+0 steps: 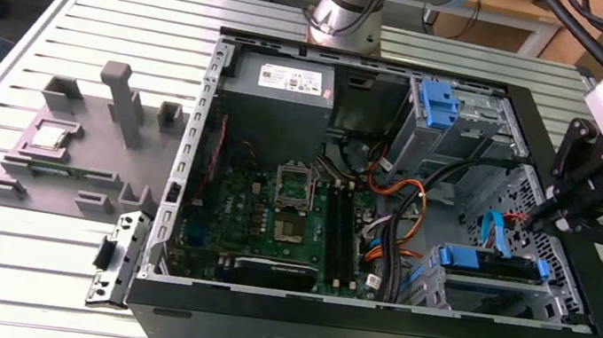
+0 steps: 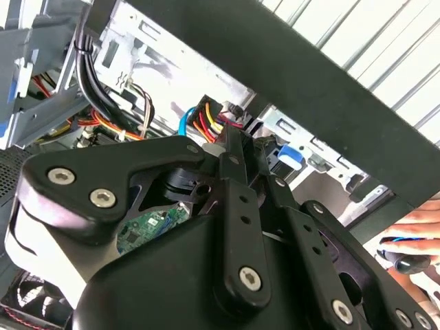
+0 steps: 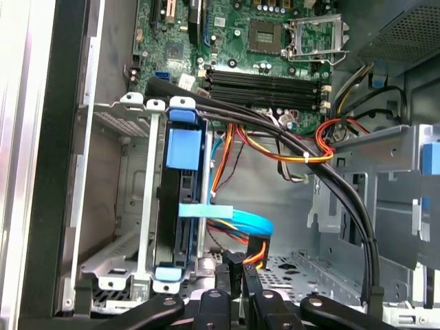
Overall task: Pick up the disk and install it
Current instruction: 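Insert the second disk wire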
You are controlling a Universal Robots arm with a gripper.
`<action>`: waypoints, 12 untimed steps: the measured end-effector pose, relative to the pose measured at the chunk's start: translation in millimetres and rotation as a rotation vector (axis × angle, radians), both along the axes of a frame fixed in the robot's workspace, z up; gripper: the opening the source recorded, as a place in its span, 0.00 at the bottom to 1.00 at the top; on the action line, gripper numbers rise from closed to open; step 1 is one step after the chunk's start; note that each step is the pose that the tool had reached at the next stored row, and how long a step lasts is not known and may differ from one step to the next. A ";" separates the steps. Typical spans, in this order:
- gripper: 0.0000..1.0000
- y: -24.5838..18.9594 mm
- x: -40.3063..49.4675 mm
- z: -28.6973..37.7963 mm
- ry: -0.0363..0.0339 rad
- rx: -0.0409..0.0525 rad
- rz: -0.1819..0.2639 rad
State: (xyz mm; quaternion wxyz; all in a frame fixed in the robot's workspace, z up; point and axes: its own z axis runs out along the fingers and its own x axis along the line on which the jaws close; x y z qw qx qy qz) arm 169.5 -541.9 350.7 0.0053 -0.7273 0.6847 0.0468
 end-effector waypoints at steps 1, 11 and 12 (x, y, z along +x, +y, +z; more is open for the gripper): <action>0.20 -0.5 -0.9 0.0 0.0000 -0.0002 0.000; 0.20 -3.9 -3.2 -0.7 0.0000 -0.0019 0.000; 0.20 -4.0 -3.2 -0.6 0.0000 -0.0020 0.000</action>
